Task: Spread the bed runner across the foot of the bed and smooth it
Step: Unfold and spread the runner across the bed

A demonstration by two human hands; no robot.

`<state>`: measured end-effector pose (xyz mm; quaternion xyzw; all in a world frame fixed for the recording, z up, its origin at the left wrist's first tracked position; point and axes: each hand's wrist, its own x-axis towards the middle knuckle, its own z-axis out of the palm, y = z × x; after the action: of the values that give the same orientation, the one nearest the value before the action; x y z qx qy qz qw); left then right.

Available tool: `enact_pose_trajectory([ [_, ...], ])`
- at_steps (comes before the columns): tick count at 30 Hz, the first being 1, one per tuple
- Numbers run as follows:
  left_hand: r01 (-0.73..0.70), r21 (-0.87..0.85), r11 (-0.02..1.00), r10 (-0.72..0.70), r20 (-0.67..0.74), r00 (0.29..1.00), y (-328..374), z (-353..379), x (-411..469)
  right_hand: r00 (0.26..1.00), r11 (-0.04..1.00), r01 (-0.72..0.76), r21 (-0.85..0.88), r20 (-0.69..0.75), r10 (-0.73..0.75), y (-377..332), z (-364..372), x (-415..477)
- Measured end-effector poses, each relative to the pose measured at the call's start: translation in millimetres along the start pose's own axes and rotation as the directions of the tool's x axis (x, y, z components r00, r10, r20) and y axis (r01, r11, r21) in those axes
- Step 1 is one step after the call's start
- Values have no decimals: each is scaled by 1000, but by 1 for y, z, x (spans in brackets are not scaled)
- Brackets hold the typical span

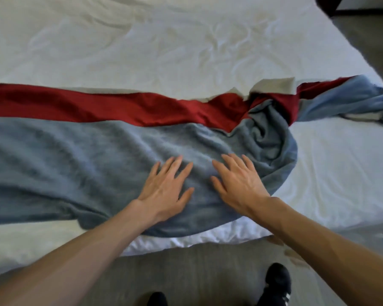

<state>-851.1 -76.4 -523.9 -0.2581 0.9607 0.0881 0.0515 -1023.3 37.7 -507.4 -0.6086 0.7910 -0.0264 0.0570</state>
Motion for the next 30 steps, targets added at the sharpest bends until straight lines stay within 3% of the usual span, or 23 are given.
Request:
enact_pose_trajectory([
  [7, -51, -12, 999, 51, -60, 997, 115, -10, 112, 987, 998, -15, 60, -162, 24, 144, -29, -14],
  [14, -19, 6, 1000, 20, -119, 993, 223, -12, 219, 999, 1000, 17, 4, -28, -17, 274, -32, -26],
  [18, 108, -21, 994, -110, -191, 975, 246, -13, 247, 999, 999, 42, -1, 14, -42, 323, -31, -25],
  [23, 13, 101, 995, 10, -229, 973, 265, -13, 279, 997, 998, 65, -25, 52, -63, 354, -26, -9],
  [30, 97, 216, 972, -65, -149, 987, 252, -18, 327, 999, 998, 51, -46, 12, -51, 368, -25, 44],
])
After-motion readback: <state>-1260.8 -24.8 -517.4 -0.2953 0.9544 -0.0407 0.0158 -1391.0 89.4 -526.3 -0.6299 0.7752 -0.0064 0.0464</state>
